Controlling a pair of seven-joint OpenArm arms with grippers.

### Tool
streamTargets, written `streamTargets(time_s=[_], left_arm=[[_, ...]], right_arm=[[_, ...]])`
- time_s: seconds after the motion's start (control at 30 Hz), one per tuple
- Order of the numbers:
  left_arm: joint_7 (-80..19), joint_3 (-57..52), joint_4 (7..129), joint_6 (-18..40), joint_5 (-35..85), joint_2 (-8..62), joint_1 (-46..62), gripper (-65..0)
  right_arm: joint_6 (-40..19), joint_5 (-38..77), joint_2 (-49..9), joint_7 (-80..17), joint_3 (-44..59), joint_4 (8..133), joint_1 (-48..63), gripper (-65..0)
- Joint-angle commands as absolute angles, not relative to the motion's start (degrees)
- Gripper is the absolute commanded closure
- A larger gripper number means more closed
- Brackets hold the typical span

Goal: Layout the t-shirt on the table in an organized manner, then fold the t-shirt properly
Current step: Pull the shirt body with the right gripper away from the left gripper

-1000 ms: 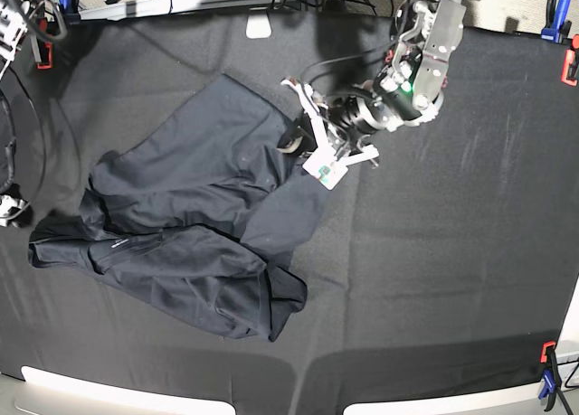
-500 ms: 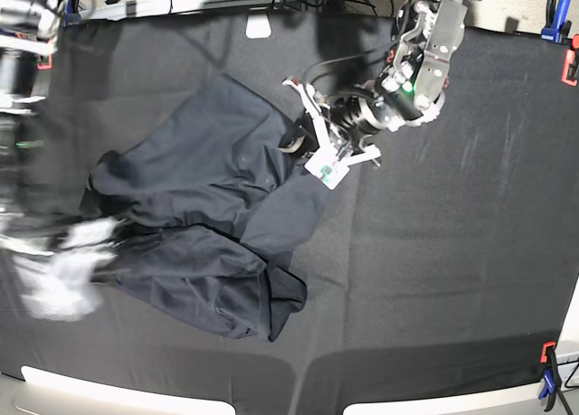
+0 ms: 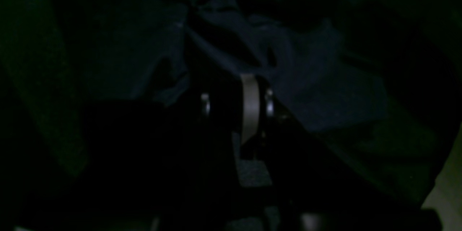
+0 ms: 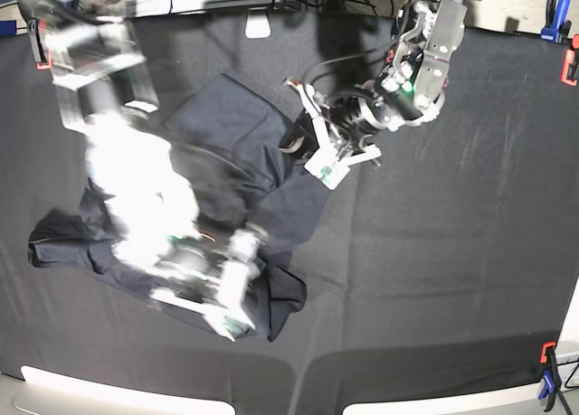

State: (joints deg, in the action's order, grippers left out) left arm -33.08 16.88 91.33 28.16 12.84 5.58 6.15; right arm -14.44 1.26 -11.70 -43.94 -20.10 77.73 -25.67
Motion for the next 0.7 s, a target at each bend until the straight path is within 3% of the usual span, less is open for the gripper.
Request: streamTargets(time_s=[0.0, 0.2, 0.37, 0.43, 0.53, 0.67], left_arm=[[-32.2, 16.9, 92.2, 28.3, 13.5, 5.3, 5.7, -8.7], [-32.2, 16.9, 92.2, 28.3, 13.5, 5.3, 5.7, -8.7], [-32.1, 16.9, 92.3, 28.3, 13.5, 5.3, 5.7, -8.7], [-32.1, 16.9, 92.2, 28.3, 13.5, 5.3, 5.7, -8.7], [-32.1, 16.9, 92.2, 28.3, 13.5, 5.3, 5.7, -8.7], [-32.1, 16.9, 92.2, 28.3, 13.5, 5.3, 5.7, -8.7]], right_arm=[[-13.8, 0.2, -10.7, -42.9, -19.8, 75.7, -28.8, -23.6], [-9.8, -4.4, -4.9, -41.3, -19.8, 57.1, -36.9, -23.6], [-9.3, -4.4, -2.7, -38.9, -19.8, 50.5, -39.5, -23.4], [-9.3, -4.4, -2.5, -37.3, -19.8, 50.5, -39.5, -16.9], [-9.3, -4.6, -2.5, -36.0, -19.8, 50.7, -39.5, 0.0], [-9.4, -11.6, -2.7, -36.9, -19.8, 52.9, -39.5, 0.0]])
